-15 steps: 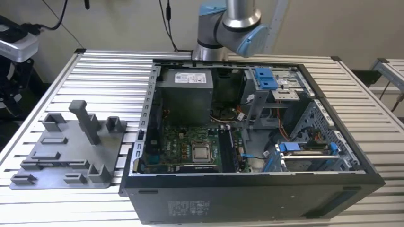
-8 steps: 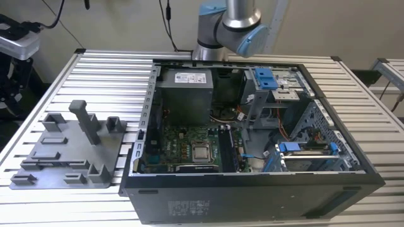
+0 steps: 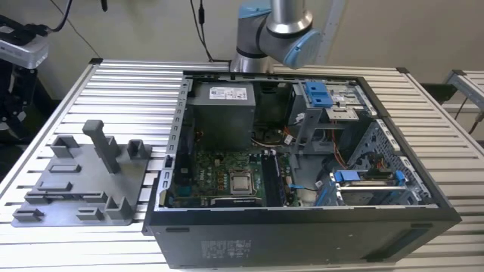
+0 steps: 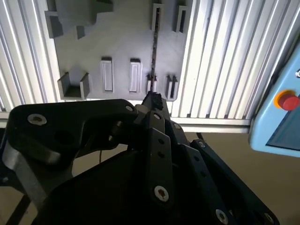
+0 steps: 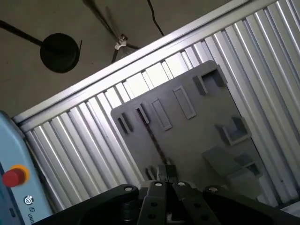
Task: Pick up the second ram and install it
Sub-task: 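Pick up the second ram and move it above second insertion slot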
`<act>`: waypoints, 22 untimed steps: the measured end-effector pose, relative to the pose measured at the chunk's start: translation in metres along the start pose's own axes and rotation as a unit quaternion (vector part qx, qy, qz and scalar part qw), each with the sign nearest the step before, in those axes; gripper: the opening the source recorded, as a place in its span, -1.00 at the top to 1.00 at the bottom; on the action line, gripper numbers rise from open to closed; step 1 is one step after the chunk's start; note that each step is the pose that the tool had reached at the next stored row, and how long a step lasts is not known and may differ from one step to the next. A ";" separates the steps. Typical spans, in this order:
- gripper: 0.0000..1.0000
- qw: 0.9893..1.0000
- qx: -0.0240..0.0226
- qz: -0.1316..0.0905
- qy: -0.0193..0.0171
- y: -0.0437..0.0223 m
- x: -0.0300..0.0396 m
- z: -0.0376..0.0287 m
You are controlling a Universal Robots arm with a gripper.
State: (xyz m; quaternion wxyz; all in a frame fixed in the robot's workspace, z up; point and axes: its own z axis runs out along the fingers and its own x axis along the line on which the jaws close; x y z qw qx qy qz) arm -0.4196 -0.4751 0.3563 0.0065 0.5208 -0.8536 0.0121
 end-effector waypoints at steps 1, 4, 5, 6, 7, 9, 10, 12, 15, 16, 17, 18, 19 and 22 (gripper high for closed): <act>0.79 1.000 0.000 -0.007 0.000 0.0000 0.0001 0.0000; 0.79 1.000 0.002 -0.028 -0.001 0.0002 0.0001 0.0004; 0.79 0.999 0.002 -0.035 -0.001 0.0003 0.0001 0.0005; 0.79 0.999 0.003 -0.042 -0.001 0.0003 0.0001 0.0007; 0.79 0.999 0.003 -0.050 -0.002 0.0003 0.0001 0.0009; 0.79 0.998 0.004 -0.067 -0.002 0.0003 0.0001 0.0012; 0.79 0.997 0.004 -0.074 -0.002 0.0003 0.0001 0.0014; 0.79 0.996 0.005 -0.087 -0.003 0.0003 0.0001 0.0016; 0.79 0.995 0.005 -0.102 -0.003 0.0003 0.0001 0.0018; 0.79 0.994 0.005 -0.105 -0.003 0.0003 0.0001 0.0018; 0.79 0.994 0.005 -0.105 -0.003 0.0003 0.0001 0.0018; 0.79 0.994 0.005 -0.105 -0.003 0.0003 0.0001 0.0019; 0.79 0.994 0.005 -0.105 -0.003 0.0003 0.0001 0.0018; 0.79 0.994 0.005 -0.105 -0.003 0.0003 0.0001 0.0019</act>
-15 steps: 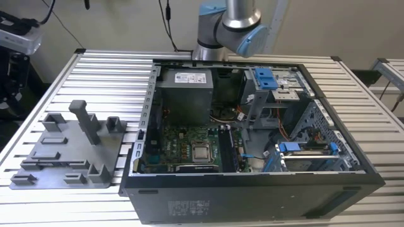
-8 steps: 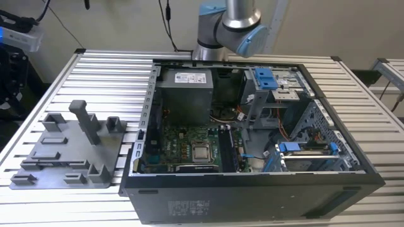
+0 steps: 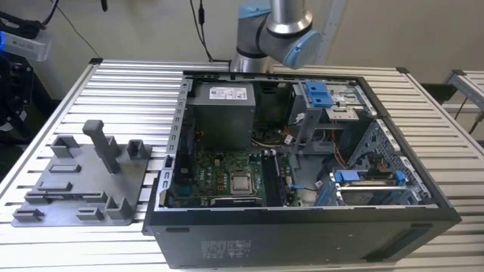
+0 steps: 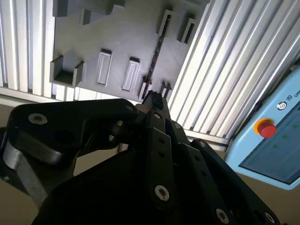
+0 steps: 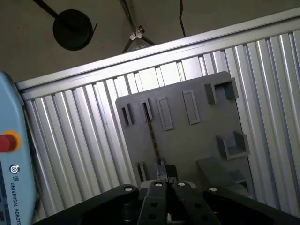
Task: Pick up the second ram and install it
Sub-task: 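Pick up the second ram and move it above second insertion slot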
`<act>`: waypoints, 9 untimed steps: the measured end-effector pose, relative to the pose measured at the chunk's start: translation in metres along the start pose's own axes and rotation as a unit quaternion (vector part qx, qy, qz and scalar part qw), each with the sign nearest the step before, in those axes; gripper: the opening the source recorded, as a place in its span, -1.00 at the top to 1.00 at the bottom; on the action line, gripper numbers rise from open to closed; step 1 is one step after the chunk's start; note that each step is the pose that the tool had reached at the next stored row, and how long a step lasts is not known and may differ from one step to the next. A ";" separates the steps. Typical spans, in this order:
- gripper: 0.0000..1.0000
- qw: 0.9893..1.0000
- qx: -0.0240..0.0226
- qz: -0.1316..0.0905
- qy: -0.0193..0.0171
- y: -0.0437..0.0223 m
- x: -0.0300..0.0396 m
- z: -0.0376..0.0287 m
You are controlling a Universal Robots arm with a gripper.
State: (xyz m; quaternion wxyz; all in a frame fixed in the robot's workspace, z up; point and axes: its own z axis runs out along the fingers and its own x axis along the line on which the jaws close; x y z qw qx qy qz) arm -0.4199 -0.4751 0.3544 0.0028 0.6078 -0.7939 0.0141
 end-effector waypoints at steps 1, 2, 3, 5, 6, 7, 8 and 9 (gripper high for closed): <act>0.79 1.000 0.000 0.000 0.000 0.0000 0.0000 0.0000; 0.79 1.000 0.000 0.000 0.000 0.0000 0.0000 0.0000; 0.79 1.000 0.000 0.000 0.000 0.0000 0.0000 0.0000; 0.79 1.000 0.000 0.000 0.000 0.0000 0.0000 0.0001; 0.79 1.000 0.000 -0.001 0.000 0.0001 0.0000 0.0002; 0.79 1.000 0.000 -0.004 0.000 0.0001 0.0000 0.0003; 0.79 1.000 0.000 -0.010 0.000 0.0001 0.0000 0.0004; 0.79 1.000 0.001 -0.017 0.000 0.0001 -0.0001 0.0005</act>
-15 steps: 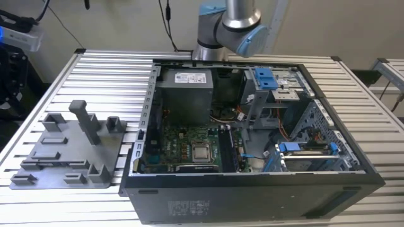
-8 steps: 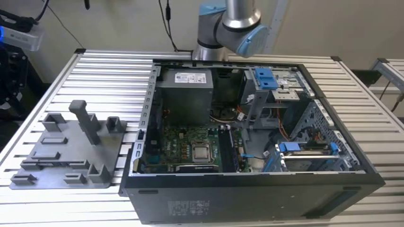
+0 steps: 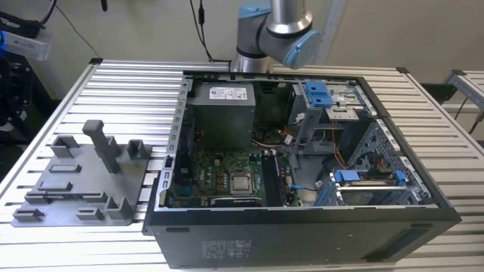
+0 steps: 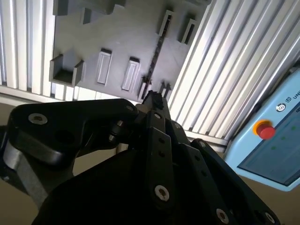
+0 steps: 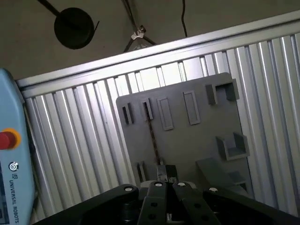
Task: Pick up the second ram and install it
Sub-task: 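Pick up the second ram and move it above second insertion slot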
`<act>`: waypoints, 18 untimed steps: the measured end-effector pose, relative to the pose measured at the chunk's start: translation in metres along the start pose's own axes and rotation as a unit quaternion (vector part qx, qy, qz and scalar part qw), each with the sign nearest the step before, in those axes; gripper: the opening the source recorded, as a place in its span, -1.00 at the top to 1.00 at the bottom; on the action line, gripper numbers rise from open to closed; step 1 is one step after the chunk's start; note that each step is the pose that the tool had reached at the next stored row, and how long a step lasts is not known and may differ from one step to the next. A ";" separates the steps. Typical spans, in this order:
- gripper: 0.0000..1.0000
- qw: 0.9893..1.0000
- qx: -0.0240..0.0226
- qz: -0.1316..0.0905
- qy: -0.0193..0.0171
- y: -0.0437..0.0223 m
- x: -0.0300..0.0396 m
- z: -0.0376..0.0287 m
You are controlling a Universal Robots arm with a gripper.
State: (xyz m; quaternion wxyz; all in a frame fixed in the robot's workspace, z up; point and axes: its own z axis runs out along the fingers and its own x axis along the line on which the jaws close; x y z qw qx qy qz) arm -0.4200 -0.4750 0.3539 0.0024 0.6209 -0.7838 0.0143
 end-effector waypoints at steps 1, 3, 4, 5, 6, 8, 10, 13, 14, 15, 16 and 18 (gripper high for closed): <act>0.79 1.000 0.000 -0.008 0.000 0.0000 0.0000 0.0001; 0.79 1.000 0.001 -0.025 -0.001 0.0000 0.0000 0.0007; 0.79 0.999 0.001 -0.034 -0.001 0.0000 0.0000 0.0011; 0.79 0.999 0.002 -0.043 -0.001 0.0000 0.0000 0.0016; 0.79 0.999 0.003 -0.051 -0.001 0.0001 0.0000 0.0021; 0.79 0.998 0.004 -0.055 -0.003 -0.0001 0.0002 0.0036; 0.79 0.998 0.004 -0.055 -0.003 0.0000 0.0001 0.0057; 0.79 0.998 -0.001 -0.055 -0.003 -0.0003 0.0004 0.0082; 0.79 0.998 -0.004 -0.055 -0.004 -0.0003 0.0006 0.0085; 0.79 0.998 -0.006 -0.055 -0.004 -0.0005 0.0009 0.0091; 0.79 0.998 -0.007 -0.055 -0.004 -0.0005 0.0010 0.0091; 0.79 0.998 -0.007 -0.055 -0.004 -0.0005 0.0011 0.0090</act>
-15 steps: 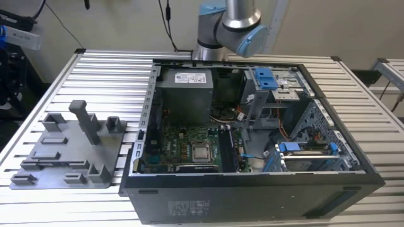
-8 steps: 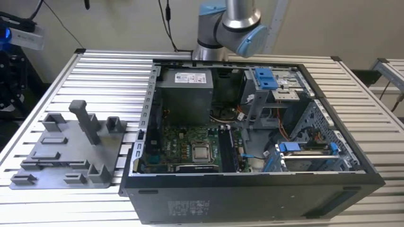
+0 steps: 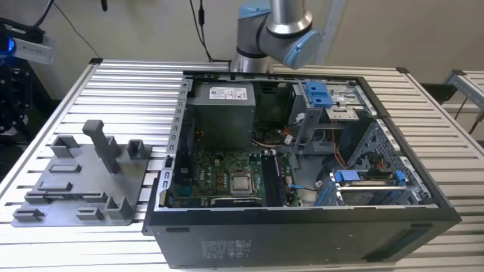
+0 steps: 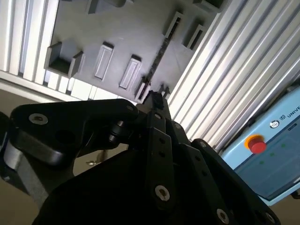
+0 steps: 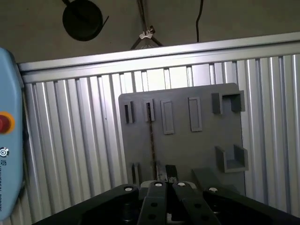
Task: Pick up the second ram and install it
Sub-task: 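Pick up the second ram and move it above second insertion slot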
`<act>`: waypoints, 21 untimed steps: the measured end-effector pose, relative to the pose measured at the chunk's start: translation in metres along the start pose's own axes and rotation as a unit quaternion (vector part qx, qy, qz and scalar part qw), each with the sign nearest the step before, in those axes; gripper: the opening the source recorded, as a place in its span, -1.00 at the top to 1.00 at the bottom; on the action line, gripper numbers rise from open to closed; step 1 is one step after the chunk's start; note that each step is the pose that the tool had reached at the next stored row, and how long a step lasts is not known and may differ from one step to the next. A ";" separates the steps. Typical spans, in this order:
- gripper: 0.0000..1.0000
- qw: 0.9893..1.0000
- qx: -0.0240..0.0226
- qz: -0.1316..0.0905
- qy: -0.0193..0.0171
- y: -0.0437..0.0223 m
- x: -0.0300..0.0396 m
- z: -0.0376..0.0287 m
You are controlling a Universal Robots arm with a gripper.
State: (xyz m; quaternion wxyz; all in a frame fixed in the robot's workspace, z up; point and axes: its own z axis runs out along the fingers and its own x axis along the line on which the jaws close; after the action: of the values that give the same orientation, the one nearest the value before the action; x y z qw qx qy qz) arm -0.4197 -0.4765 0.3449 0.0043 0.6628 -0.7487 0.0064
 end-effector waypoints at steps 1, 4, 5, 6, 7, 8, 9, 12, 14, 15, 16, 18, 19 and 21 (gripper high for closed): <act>0.79 1.000 0.000 0.000 0.000 -0.0001 0.0001 0.0001; 0.76 1.000 0.000 0.000 0.000 -0.0001 0.0003 0.0001; 0.65 1.000 0.000 0.000 0.000 -0.0001 0.0004 0.0001; 0.52 1.000 0.000 0.000 0.000 -0.0001 0.0005 0.0001; 0.40 1.000 0.000 0.000 0.000 -0.0001 0.0005 0.0001; 0.40 1.000 0.000 0.000 0.000 -0.0001 0.0006 0.0001; 0.29 1.000 0.000 0.000 0.000 -0.0001 0.0007 0.0001; 0.17 1.000 0.000 0.000 0.000 -0.0001 0.0008 0.0002; 0.04 1.000 0.000 0.000 0.000 -0.0001 0.0008 0.0024; 0.04 1.000 0.000 0.000 0.000 -0.0001 0.0008 0.0041; 0.04 1.000 0.000 0.000 0.000 -0.0001 0.0008 0.0059; 0.04 1.000 0.001 0.000 -0.001 -0.0002 0.0007 0.0096; 0.04 1.000 0.002 0.000 -0.001 -0.0001 0.0007 0.0114; 0.04 1.000 0.003 0.000 -0.001 0.0001 0.0006 0.0150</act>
State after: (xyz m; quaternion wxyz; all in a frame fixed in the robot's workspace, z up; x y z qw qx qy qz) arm -0.4198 -0.4773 0.3299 0.0014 0.6629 -0.7487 0.0079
